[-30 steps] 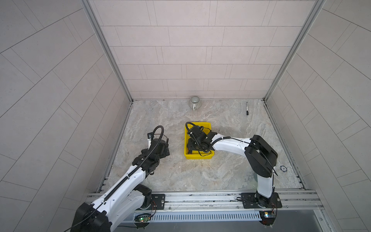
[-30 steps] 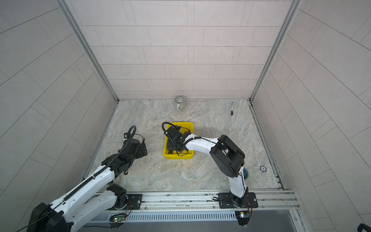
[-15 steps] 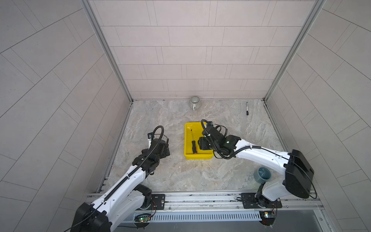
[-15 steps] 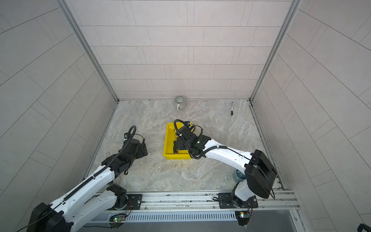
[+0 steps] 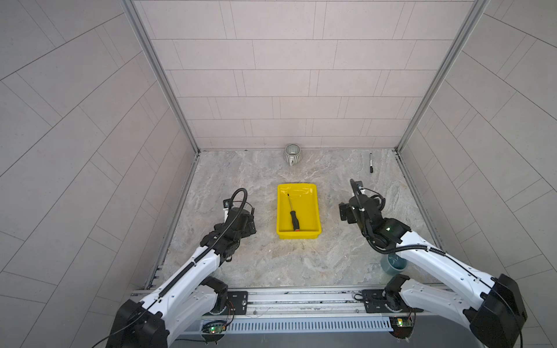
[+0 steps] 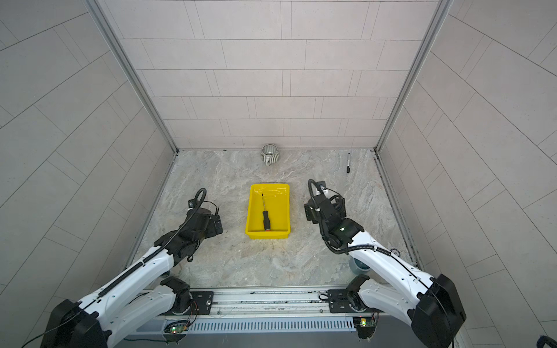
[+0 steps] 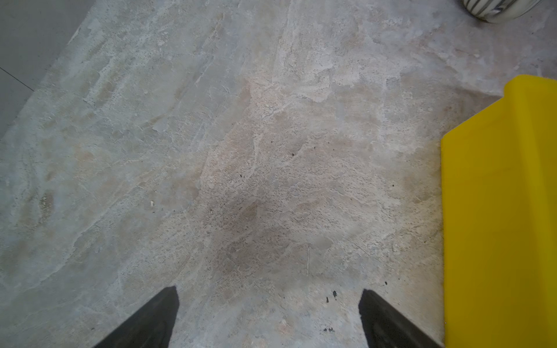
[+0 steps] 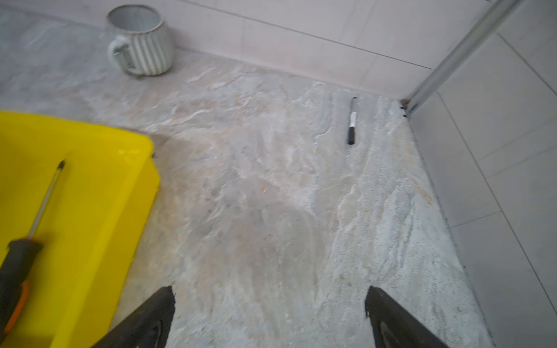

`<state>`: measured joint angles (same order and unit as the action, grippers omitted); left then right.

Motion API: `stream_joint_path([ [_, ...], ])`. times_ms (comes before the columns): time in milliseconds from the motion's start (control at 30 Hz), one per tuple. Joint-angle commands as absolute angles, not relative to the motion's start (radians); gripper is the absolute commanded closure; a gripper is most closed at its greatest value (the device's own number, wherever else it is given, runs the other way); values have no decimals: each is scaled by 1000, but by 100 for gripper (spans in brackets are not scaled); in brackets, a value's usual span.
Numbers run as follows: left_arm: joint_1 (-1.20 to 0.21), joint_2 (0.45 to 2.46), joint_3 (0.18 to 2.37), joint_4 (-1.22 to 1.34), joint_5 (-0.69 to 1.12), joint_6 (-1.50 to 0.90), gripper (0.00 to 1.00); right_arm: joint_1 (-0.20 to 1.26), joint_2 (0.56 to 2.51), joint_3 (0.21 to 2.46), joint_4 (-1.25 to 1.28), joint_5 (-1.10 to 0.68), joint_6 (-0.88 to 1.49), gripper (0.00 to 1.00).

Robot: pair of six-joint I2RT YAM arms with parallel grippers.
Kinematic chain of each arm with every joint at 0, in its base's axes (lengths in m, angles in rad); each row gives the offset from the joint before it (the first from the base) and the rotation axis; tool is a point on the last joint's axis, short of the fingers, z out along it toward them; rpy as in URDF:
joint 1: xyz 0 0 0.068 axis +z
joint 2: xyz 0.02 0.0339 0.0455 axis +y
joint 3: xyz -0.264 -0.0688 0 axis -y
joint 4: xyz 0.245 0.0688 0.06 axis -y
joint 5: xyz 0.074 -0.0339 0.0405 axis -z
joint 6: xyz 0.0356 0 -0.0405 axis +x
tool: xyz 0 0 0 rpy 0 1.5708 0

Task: Put the screwdriver in the bin
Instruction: Place the screwdriver into the bin, then reset both arms

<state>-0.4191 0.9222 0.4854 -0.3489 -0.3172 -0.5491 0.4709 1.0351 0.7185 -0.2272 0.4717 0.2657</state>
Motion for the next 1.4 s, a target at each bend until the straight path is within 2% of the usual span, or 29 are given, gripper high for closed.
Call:
stream_joint_path([
  [0,-419,922,502,-353,-328,-545,0,290,1081,673,-5,457,176,0],
  [67,-419,916,500,-351,-328,-544,0,189,1159,667,43,437,214,0],
  [167,-419,909,499,-356,-330,-546,0,121,1278,669,107,443,239,0],
  [367,-419,899,494,-353,-337,-547,0,117,1440,629,345,494,129,0],
  [533,-419,902,495,-353,-338,-548,0,116,1529,601,471,471,65,1],
  [933,-419,905,494,-342,-327,-546,0,114,1566,556,616,443,31,0],
  [1167,-419,910,494,-337,-321,-545,0,113,1537,373,927,416,28,0],
  [1267,-419,915,495,-341,-322,-545,0,116,1600,311,1116,373,0,3],
  [1367,-419,920,497,-339,-324,-545,0,119,1583,300,1100,377,7,1],
])
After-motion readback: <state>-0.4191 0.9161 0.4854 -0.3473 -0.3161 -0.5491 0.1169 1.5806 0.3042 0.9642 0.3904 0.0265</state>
